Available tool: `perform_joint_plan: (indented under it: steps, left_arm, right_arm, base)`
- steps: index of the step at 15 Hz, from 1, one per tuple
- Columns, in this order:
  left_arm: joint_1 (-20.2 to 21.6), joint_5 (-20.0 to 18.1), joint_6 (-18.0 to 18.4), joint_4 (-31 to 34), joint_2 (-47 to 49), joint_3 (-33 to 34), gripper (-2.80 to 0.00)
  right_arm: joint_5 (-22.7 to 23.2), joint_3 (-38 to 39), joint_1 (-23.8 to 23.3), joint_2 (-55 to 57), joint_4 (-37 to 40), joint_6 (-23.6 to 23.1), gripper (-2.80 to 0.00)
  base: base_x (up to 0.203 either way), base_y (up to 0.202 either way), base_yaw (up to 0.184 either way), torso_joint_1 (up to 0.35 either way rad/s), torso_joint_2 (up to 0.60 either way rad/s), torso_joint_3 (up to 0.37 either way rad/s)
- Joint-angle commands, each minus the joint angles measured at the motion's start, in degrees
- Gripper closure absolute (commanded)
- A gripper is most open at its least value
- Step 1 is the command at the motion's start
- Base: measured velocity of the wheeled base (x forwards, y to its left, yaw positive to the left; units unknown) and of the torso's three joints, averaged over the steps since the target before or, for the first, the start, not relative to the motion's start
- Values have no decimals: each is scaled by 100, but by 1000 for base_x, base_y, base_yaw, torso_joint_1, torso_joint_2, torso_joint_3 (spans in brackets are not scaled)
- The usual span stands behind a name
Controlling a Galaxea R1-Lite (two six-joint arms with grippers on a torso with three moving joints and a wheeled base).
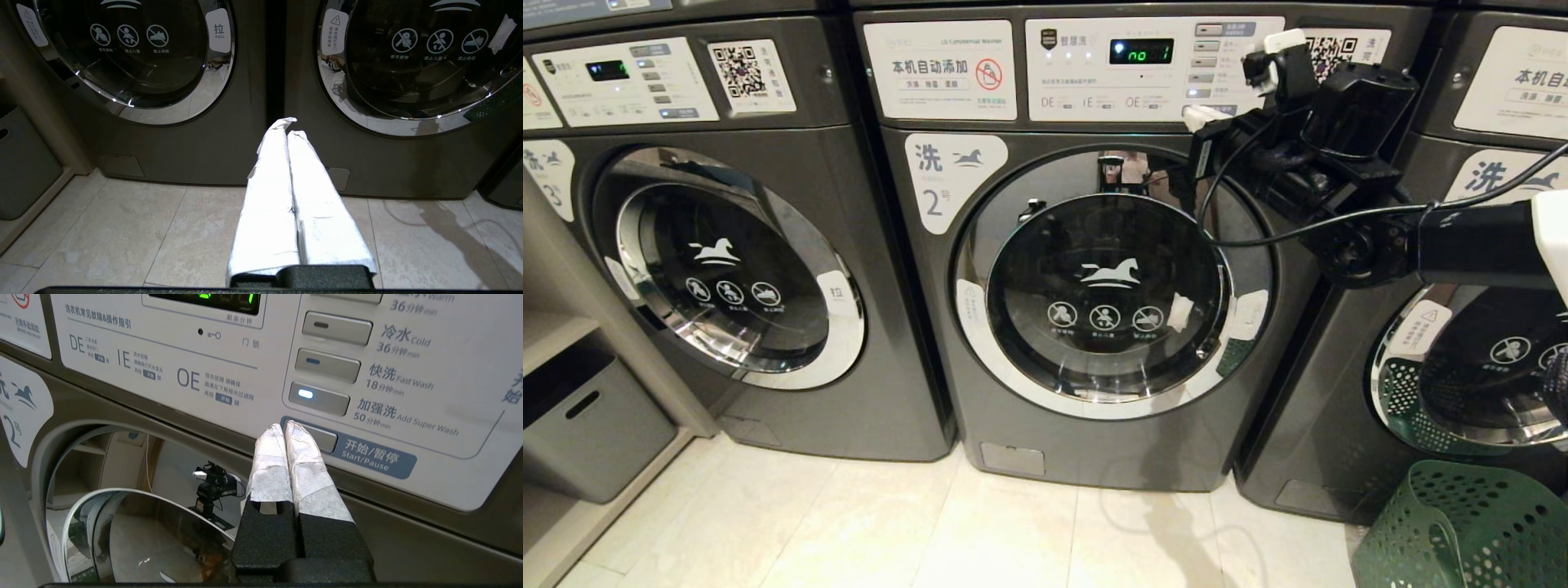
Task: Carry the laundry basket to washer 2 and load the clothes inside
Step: Press the washing machine switch
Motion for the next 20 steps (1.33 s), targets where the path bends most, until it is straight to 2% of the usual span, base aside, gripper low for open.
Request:
perform_joint_plan:
  steps: [1, 4, 20]
  left_arm:
    - [1, 10, -40, -7, 4, 229, 0]
    - [1, 27, -65, 0, 1, 229, 0]
    - [1, 36, -65, 0, 4, 229, 0]
  right_arm:
    - [-2, -189, 0, 101, -11, -4, 0]
    - [-3, -426, 0, 160, 30, -9, 0]
    - [-107, -516, -70, 392, 85, -29, 0]
  base:
    - [0, 0, 0, 0, 0, 0]
    - [0, 0, 0, 0, 0, 0]
    - [0, 0, 0, 0, 0, 0]
